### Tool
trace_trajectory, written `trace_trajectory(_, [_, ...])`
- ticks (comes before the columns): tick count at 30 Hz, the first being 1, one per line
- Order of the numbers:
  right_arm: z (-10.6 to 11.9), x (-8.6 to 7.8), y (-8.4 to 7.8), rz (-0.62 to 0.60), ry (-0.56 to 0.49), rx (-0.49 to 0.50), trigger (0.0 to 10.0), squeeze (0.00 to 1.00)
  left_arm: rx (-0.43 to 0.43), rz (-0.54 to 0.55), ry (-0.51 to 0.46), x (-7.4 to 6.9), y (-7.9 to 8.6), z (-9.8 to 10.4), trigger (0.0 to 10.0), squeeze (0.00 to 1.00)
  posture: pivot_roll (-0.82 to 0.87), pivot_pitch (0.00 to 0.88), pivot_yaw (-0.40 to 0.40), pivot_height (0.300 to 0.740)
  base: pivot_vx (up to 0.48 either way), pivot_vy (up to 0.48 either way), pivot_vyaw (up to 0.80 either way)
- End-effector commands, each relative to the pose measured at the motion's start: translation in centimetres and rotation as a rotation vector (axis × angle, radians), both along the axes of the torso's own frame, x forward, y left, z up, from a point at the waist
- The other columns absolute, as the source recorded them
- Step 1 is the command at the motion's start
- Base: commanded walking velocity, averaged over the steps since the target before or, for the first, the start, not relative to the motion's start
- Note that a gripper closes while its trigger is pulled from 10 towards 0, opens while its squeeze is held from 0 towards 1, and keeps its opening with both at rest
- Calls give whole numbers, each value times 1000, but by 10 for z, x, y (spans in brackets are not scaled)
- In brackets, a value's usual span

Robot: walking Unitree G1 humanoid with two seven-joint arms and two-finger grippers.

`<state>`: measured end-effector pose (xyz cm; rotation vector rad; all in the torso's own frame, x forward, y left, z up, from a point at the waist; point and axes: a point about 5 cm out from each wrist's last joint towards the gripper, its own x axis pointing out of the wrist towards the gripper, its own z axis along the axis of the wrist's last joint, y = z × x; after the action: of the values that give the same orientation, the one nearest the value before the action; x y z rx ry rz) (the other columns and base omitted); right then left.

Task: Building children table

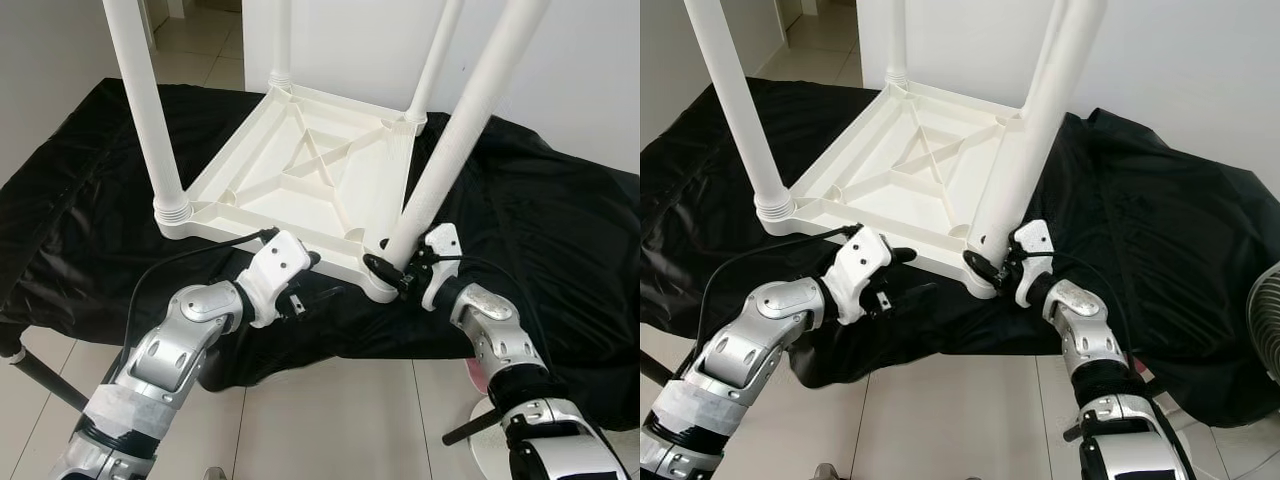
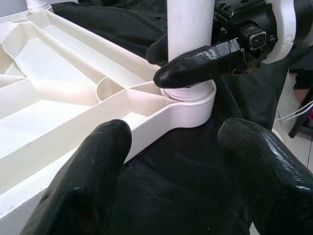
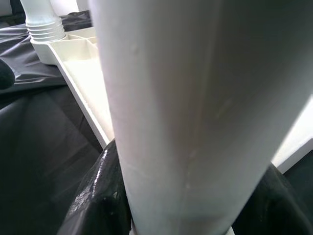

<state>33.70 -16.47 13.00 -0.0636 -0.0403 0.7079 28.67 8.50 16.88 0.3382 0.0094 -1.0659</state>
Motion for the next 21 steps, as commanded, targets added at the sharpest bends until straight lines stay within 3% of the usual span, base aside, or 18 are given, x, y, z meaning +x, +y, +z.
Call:
trace_trajectory(1, [0, -2, -3, -50, -4, 31, 10000, 0, 7, -42, 0, -1, -5, 0, 10000, 0, 21, 37, -64, 740, 0, 0, 0])
trace_trajectory(7, [2, -4, -3, -130, -24, 61, 10000, 0, 5, -48, 2, -2, -7, -1, 10000, 0, 13, 28, -66, 740, 0, 0, 0])
trace_trajectory(12, [-13, -9, -6, -385, 7, 78, 10000, 0, 1, -62, 6, -3, -11, -2, 10000, 0, 10, 23, -65, 740, 0, 0, 0])
trace_trajectory(21, [-30, -24, 3, -635, 71, 114, 10000, 0, -1, -74, 12, -5, -13, -4, 10000, 0, -1, 25, -66, 740, 0, 0, 0])
